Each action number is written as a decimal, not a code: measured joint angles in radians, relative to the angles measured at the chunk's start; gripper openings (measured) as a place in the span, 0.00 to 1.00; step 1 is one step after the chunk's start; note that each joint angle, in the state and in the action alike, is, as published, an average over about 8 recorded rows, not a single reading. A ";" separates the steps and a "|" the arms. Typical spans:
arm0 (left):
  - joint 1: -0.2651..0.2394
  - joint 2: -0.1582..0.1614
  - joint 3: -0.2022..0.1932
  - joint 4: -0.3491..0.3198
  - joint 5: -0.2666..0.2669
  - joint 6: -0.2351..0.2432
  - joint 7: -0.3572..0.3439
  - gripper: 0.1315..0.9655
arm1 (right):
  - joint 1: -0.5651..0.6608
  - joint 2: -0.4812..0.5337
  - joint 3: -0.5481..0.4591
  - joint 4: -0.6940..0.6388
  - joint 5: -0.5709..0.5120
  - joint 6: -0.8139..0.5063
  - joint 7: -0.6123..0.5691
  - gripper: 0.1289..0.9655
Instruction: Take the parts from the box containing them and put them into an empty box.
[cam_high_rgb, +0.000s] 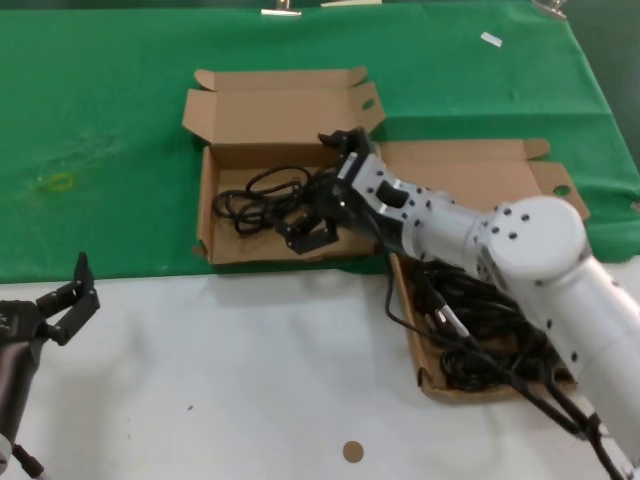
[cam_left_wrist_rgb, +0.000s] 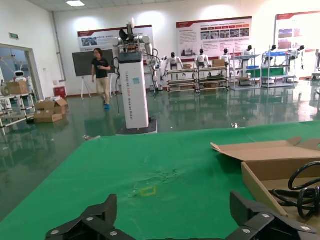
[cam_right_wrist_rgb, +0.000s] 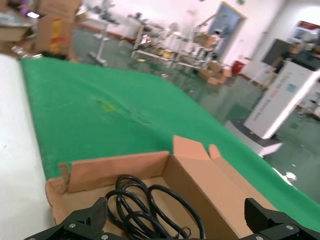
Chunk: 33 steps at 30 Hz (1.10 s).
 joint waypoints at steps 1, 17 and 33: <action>0.000 0.000 0.000 0.000 0.000 0.000 0.000 0.67 | -0.018 0.003 0.008 0.016 0.008 0.012 0.003 1.00; 0.000 0.000 0.000 0.000 0.000 0.000 0.000 0.92 | -0.318 0.048 0.140 0.284 0.139 0.203 0.056 1.00; 0.000 0.000 0.000 0.000 0.000 0.000 0.000 1.00 | -0.616 0.093 0.273 0.553 0.270 0.394 0.108 1.00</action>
